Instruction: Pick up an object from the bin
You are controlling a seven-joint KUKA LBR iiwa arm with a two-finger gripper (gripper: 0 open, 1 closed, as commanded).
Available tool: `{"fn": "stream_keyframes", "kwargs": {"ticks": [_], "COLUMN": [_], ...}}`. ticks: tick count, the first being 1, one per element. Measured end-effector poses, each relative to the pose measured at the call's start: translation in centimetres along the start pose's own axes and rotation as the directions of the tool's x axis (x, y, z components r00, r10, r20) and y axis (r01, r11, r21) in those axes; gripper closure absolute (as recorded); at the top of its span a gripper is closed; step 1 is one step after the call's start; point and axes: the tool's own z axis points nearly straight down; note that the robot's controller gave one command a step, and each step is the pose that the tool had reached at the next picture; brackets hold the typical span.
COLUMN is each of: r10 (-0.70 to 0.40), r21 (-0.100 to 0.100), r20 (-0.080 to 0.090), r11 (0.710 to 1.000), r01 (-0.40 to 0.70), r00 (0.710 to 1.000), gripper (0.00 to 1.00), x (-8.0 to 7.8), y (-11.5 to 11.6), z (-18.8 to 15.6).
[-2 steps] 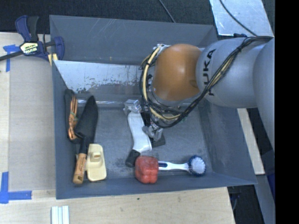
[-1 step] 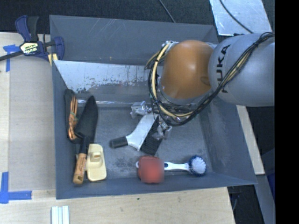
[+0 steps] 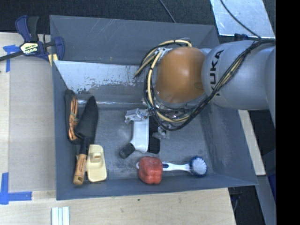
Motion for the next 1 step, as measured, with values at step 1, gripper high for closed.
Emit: {"fn": "stream_keyframes", "kwargs": {"ticks": [1], "r10": [-0.057], "r21": [-0.009], "r20": [-0.007], "r11": [0.998], "r01": [0.057], "r00": [0.998], "gripper": [1.0], "x": [1.35], "y": [-0.41], "z": [0.01]}}
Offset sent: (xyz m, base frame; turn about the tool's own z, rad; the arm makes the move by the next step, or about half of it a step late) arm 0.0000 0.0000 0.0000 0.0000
